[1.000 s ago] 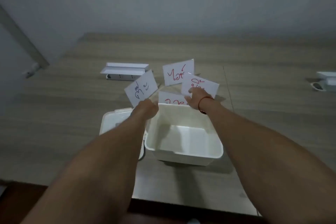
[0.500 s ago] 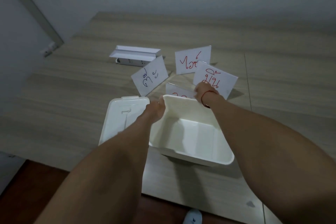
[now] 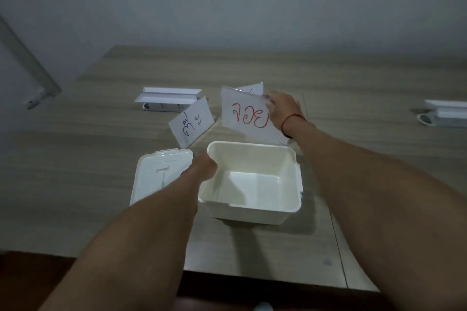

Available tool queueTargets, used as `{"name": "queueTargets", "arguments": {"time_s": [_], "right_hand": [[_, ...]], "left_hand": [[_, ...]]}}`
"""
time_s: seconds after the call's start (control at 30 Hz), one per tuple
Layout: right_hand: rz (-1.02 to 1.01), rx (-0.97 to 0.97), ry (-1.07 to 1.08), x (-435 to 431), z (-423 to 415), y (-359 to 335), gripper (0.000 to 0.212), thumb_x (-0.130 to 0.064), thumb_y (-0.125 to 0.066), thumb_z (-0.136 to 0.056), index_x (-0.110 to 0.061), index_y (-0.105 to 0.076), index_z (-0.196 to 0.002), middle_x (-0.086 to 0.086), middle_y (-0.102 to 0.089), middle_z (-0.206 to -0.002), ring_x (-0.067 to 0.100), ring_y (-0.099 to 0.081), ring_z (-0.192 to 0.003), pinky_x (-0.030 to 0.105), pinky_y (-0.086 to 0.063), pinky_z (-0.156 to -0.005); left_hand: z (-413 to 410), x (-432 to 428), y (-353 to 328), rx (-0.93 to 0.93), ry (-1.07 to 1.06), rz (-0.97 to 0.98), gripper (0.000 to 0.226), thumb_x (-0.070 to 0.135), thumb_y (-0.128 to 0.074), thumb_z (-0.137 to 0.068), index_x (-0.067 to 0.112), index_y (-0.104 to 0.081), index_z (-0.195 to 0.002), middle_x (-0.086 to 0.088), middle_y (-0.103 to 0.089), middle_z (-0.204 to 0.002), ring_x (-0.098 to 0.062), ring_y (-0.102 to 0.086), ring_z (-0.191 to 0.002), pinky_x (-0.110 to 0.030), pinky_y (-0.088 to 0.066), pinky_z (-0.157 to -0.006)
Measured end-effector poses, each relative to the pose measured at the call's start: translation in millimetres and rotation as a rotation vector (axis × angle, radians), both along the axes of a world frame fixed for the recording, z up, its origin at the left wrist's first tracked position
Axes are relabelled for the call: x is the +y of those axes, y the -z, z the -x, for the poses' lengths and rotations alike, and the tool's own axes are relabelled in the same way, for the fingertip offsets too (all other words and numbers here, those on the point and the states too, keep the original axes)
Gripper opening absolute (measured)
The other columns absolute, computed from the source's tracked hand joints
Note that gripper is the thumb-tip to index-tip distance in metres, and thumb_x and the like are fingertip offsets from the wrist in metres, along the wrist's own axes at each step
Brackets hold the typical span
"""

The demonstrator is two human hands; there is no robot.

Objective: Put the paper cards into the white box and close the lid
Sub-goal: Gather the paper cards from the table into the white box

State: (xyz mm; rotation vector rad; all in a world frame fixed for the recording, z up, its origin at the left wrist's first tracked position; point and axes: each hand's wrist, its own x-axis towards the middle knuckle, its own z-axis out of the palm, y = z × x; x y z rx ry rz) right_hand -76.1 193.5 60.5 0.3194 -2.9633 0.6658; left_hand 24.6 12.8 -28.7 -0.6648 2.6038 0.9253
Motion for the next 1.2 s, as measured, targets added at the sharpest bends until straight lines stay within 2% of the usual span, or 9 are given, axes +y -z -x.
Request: {"name": "queueTargets", "arguments": {"time_s": [0.13, 0.33, 0.57, 0.67, 0.73, 0.87, 0.93, 1.0, 1.2], "right_hand": [[0.112, -0.108, 0.011, 20, -20, -6, 0.031, -0.017, -0.046, -0.096, -0.016, -0.063, -0.122, 0.012, -0.063, -0.128, 0.032, -0.056, -0.120, 0.040, -0.044, -0.105], [0.207, -0.391, -0.030, 32, -57, 29, 0.026, -0.013, -0.049, -0.097, -0.005, -0.066, -0.114, 0.012, -0.062, -0.126, 0.029, -0.057, -0.119, 0.034, -0.046, -0.103], [-0.138, -0.687, -0.169, 23, -99, 60, 0.029, -0.024, -0.051, -0.094, -0.020, -0.067, -0.118, 0.002, -0.061, -0.121, 0.023, -0.058, -0.114, 0.036, -0.050, -0.100], [-0.138, -1.007, -0.214, 13, -111, 64, 0.030, -0.014, -0.052, -0.096, -0.015, -0.065, -0.122, 0.000, -0.060, -0.110, 0.018, -0.059, -0.102, 0.030, -0.051, -0.086], [-0.170, -1.087, -0.228, 8, -116, 64, 0.031, -0.009, -0.050, -0.096, -0.011, -0.063, -0.124, -0.001, -0.060, -0.108, 0.016, -0.060, -0.104, 0.029, -0.048, -0.089], [-0.187, -0.896, -0.204, 5, -106, 62, 0.026, -0.013, -0.057, -0.092, -0.016, -0.069, -0.115, -0.004, -0.066, -0.097, 0.015, -0.067, -0.095, 0.029, -0.053, -0.084], [-0.224, -0.681, -0.149, 6, -94, 61, 0.017, -0.021, -0.056, -0.090, -0.023, -0.072, -0.092, -0.003, -0.065, -0.091, 0.017, -0.061, -0.084, 0.024, -0.050, -0.073], [-0.250, -0.497, -0.062, 7, -80, 62, 0.022, -0.024, -0.052, -0.088, -0.022, -0.061, -0.069, -0.002, -0.061, -0.091, 0.020, -0.055, -0.083, 0.025, -0.050, -0.077], [-0.076, -0.383, 0.123, 13, -34, 65, 0.030, -0.021, -0.052, -0.094, -0.008, -0.060, -0.120, 0.015, -0.059, -0.128, 0.034, -0.058, -0.115, 0.041, -0.050, -0.100]], "left_hand": [[-4, 1, -1, 0.029, 0.036, -0.037, 0.034, 0.006, -0.037, -0.095, 0.000, -0.055, -0.123, -0.019, -0.062, -0.122, -0.032, -0.059, -0.106, -0.032, -0.041, -0.078], [-9, 1, 7, 0.068, -0.026, -0.129, 0.038, 0.012, -0.038, -0.095, 0.002, -0.050, -0.130, -0.017, -0.059, -0.127, -0.038, -0.057, -0.116, -0.040, -0.047, -0.096], [-15, 2, 11, 0.105, -0.053, -0.133, 0.042, 0.016, -0.029, -0.100, 0.005, -0.040, -0.140, -0.021, -0.050, -0.138, -0.037, -0.049, -0.125, -0.039, -0.041, -0.102], [-16, 2, 13, 0.105, -0.046, -0.095, 0.042, 0.015, -0.027, -0.101, 0.005, -0.037, -0.141, -0.021, -0.050, -0.138, -0.037, -0.049, -0.125, -0.038, -0.040, -0.100], [-17, 2, 14, 0.106, -0.025, -0.081, 0.041, 0.015, -0.027, -0.101, 0.003, -0.039, -0.139, -0.021, -0.050, -0.137, -0.037, -0.050, -0.124, -0.038, -0.041, -0.100], [-16, 1, 18, 0.106, -0.048, -0.083, 0.041, 0.020, -0.027, -0.101, 0.006, -0.040, -0.137, -0.023, -0.054, -0.131, -0.039, -0.053, -0.119, -0.040, -0.043, -0.096], [-13, 0, 22, 0.130, -0.068, -0.080, 0.041, 0.024, -0.027, -0.102, 0.005, -0.042, -0.135, -0.023, -0.055, -0.131, -0.040, -0.053, -0.119, -0.041, -0.043, -0.097], [-8, 0, 26, 0.165, -0.097, -0.072, 0.042, 0.027, -0.026, -0.102, 0.003, -0.046, -0.132, -0.024, -0.056, -0.129, -0.040, -0.053, -0.119, -0.041, -0.043, -0.097], [24, 3, 33, 0.222, -0.120, 0.008, 0.041, 0.029, -0.027, -0.102, 0.001, -0.051, -0.120, -0.023, -0.061, -0.120, -0.040, -0.057, -0.111, -0.043, -0.045, -0.092]]}}
